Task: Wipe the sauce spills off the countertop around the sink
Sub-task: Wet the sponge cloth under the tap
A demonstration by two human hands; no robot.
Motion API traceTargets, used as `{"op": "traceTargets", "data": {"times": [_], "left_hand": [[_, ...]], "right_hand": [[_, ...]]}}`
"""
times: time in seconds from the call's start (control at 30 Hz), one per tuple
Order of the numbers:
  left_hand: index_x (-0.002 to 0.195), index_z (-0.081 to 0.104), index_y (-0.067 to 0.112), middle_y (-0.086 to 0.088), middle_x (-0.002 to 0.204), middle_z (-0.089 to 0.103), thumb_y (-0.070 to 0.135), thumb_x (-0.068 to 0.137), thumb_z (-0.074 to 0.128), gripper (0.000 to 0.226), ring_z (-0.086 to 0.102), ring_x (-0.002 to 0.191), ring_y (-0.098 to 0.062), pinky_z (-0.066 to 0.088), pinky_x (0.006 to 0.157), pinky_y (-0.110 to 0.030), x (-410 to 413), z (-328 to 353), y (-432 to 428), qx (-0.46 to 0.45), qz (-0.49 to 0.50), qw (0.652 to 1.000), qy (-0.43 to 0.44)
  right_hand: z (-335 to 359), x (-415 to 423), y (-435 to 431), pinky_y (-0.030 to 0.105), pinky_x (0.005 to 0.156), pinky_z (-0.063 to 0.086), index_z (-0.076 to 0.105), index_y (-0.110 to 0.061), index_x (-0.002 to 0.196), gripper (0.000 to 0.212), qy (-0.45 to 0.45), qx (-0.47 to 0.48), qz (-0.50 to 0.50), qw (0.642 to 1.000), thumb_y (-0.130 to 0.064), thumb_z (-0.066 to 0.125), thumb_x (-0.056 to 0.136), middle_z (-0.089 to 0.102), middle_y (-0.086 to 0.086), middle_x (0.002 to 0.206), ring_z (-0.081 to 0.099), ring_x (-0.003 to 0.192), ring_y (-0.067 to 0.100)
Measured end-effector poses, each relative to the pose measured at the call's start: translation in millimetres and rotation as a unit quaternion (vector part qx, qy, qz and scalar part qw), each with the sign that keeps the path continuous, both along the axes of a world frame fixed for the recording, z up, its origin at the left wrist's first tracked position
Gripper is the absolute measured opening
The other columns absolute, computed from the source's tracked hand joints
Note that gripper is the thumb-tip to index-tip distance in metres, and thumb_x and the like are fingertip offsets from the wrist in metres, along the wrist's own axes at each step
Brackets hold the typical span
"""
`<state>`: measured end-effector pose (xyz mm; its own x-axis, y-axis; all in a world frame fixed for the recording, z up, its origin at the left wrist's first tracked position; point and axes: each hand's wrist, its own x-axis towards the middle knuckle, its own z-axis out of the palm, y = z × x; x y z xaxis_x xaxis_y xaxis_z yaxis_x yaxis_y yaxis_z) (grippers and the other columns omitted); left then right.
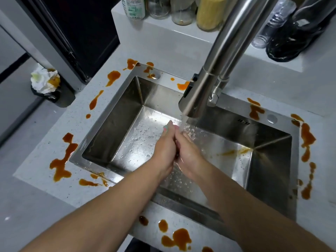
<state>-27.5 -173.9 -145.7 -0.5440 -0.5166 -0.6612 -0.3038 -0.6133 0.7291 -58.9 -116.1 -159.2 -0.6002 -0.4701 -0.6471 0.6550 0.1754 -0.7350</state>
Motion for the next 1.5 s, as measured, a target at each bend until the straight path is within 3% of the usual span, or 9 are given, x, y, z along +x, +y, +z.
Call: {"op": "traceTargets", "data": {"times": [0.1,0.2,0.37,0.73,0.9,1.0,1.13,1.3,1.5], "left_hand": [[0.128,0.061,0.032,-0.001,0.144,0.058,0.082,0.084,0.038,0.071,0.044,0.143,-0.019,0.033,0.118,-0.051,-0.5,-18.4,4.6,-0.089,-0.08,0.992,-0.043],[0.141,0.051,0.04,0.009,0.159,0.038,0.078,0.085,0.028,0.072,0.028,0.15,-0.014,0.024,0.123,-0.049,-2.7,-23.5,4.7,-0.112,-0.097,0.987,-0.067],[0.131,0.06,0.025,-0.007,0.133,0.064,0.06,0.097,0.028,0.059,0.058,0.126,-0.026,0.041,0.114,-0.053,-1.7,-8.9,9.7,-0.062,-0.092,0.992,-0.058],[0.067,0.059,0.021,-0.003,0.053,0.049,0.038,0.106,0.04,0.046,0.046,0.055,-0.018,0.045,0.056,-0.026,1.7,-14.4,12.0,0.06,-0.061,0.996,-0.02],[0.1,0.068,0.017,-0.008,0.096,0.072,0.037,0.105,0.042,0.033,0.065,0.089,-0.02,0.05,0.072,-0.033,-0.4,-10.6,15.1,0.117,-0.039,0.992,0.01],[0.095,0.066,0.017,-0.012,0.091,0.066,0.035,0.107,0.039,0.034,0.068,0.077,-0.017,0.054,0.064,-0.031,-1.8,-10.2,7.0,0.156,-0.004,0.987,0.035],[0.11,0.063,0.01,-0.015,0.098,0.074,0.031,0.107,0.04,0.031,0.073,0.081,-0.023,0.061,0.076,-0.046,3.4,-16.0,-5.7,0.197,0.05,0.977,0.069],[0.108,0.066,0.009,-0.017,0.102,0.071,0.032,0.107,0.04,0.035,0.07,0.081,-0.023,0.053,0.095,-0.053,10.5,-14.4,-2.8,0.201,0.026,0.977,0.063],[0.097,0.067,0.014,-0.012,0.082,0.069,0.032,0.106,0.04,0.034,0.057,0.066,-0.022,0.046,0.062,-0.035,14.3,-6.0,2.7,0.214,0.028,0.975,0.054]], "right_hand": [[-0.4,-9.2,1.8,0.044,0.097,0.057,0.074,-0.04,0.098,0.037,0.114,0.079,0.033,0.99,-0.069,0.054,0.087,0.079,-0.008,0.1,0.075,0.098,0.013],[-0.6,-9.1,-2.0,0.043,0.098,0.056,0.075,-0.033,0.098,0.032,0.11,0.079,0.022,0.991,-0.058,0.055,0.096,0.079,-0.005,0.104,0.075,0.1,0.015],[1.9,-13.9,-4.7,0.055,0.096,0.051,0.058,0.0,0.125,0.038,0.04,0.063,0.011,0.997,-0.031,0.047,0.108,0.062,0.029,0.129,0.061,0.12,0.045],[-17.5,-22.8,0.4,0.03,0.058,0.045,0.075,-0.03,0.058,0.051,0.011,0.115,0.056,0.992,-0.036,0.046,0.1,0.063,-0.003,0.053,0.06,0.051,0.013],[-15.1,-25.5,0.8,0.031,0.074,0.053,0.073,-0.031,0.075,0.037,0.104,0.155,0.064,0.98,-0.04,0.046,0.099,0.073,-0.008,0.071,0.074,0.087,0.021],[4.6,-32.2,7.8,0.023,0.075,0.052,0.065,-0.018,0.062,0.061,0.081,0.147,0.099,0.981,-0.045,0.036,0.108,0.062,-0.006,0.05,0.067,0.062,0.005],[27.4,-61.9,18.1,0.036,0.097,0.041,0.067,-0.017,0.106,0.038,0.19,0.146,0.084,0.967,-0.036,0.034,0.11,0.067,0.002,0.107,0.062,0.105,0.017],[40.8,-122.3,3.7,0.035,0.091,0.041,0.064,-0.036,0.084,0.018,0.303,0.077,0.058,0.948,-0.044,0.051,0.094,0.059,-0.018,0.089,0.053,0.083,0.004],[30.5,-138.0,9.7,0.051,0.112,0.042,0.062,-0.021,0.132,0.051,0.3,0.091,0.083,0.946,-0.055,0.054,0.096,0.06,-0.001,0.127,0.055,0.111,0.018]]}}
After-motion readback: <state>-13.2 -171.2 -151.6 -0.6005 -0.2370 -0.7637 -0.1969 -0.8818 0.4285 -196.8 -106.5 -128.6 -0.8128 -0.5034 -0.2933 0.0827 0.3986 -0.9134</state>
